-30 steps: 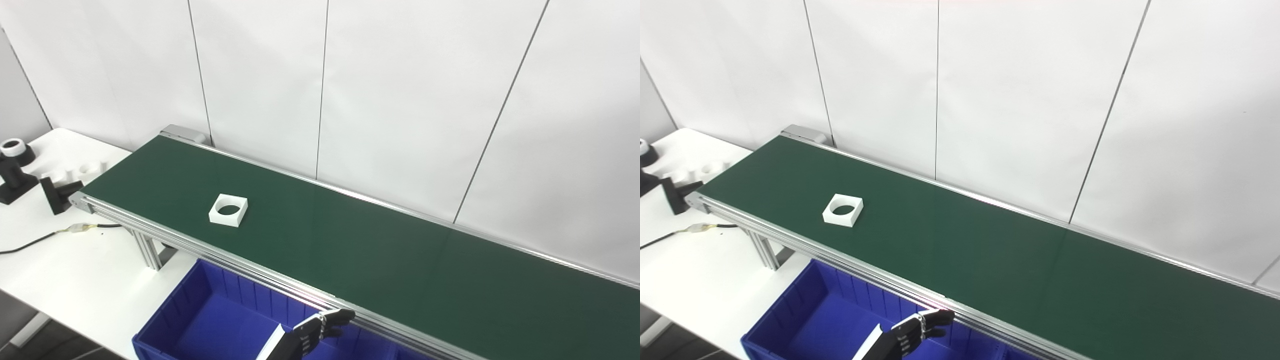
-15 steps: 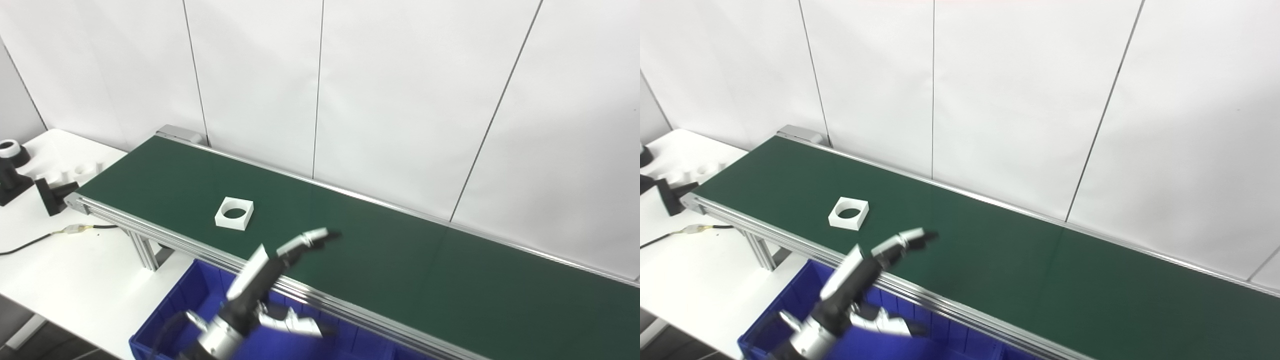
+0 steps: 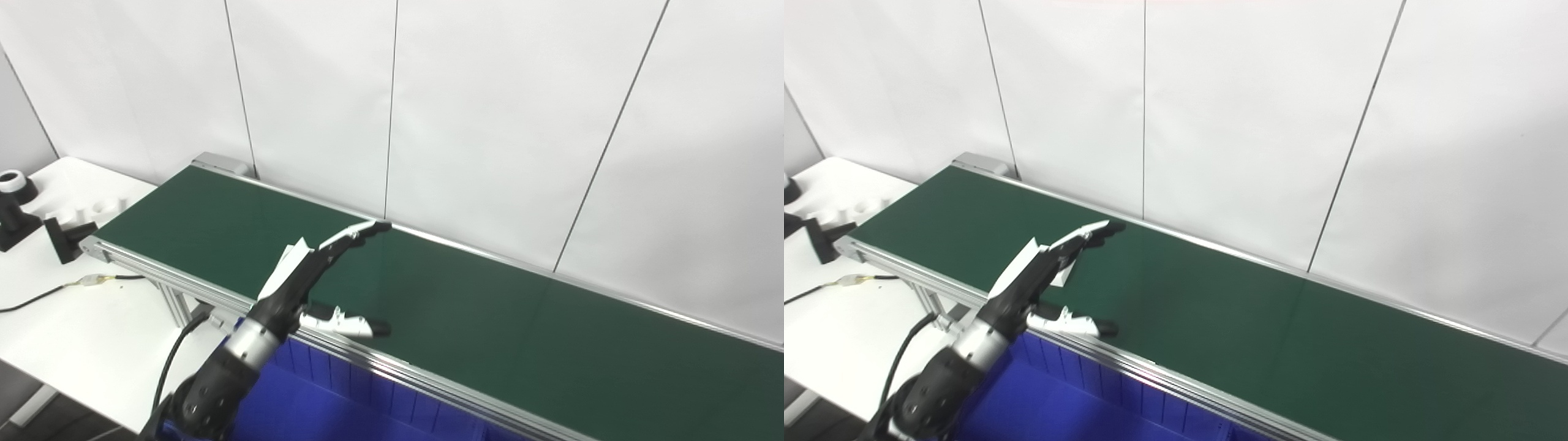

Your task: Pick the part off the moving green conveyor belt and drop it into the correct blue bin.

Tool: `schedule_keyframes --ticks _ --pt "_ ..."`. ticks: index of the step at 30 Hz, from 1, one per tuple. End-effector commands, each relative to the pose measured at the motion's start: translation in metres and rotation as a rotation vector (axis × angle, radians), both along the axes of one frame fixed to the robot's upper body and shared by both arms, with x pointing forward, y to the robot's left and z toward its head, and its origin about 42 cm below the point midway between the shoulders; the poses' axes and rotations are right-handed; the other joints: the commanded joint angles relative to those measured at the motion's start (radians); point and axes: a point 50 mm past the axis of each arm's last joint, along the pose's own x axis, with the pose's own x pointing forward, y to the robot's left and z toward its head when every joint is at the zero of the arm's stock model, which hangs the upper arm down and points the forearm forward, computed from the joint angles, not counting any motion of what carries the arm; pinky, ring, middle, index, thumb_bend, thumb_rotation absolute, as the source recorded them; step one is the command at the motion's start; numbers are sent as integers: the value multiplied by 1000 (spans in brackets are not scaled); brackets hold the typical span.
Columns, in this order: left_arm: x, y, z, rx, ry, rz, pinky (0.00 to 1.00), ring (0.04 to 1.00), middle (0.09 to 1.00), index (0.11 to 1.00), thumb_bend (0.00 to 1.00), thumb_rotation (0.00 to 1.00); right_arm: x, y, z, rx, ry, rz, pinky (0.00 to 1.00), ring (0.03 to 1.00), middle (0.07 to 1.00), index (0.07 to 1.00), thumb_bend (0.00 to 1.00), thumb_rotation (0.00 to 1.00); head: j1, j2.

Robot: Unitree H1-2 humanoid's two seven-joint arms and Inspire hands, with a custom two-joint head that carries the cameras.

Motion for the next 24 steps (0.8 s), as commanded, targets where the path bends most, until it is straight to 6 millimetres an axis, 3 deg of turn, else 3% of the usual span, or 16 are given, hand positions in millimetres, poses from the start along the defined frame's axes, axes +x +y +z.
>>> schedule_keyframes --ticks 1,9,16,24 --pt "16 18 20 66 -9 15 929 954 941 907 879 393 4 -2 14 16 -85 21 799 822 822 866 835 364 0 1" --pt "55 57 35 279 96 117 916 958 955 914 919 472 -1 -1 13 24 -78 21 791 816 813 866 828 359 8 6" --pt "85 80 38 379 130 186 899 948 950 916 887 411 -3 3 12 26 -74 27 794 814 803 870 826 363 13 9" --pt "105 94 32 500 199 214 874 945 957 926 906 334 -6 7 13 26 -79 38 795 817 804 870 822 372 14 10"
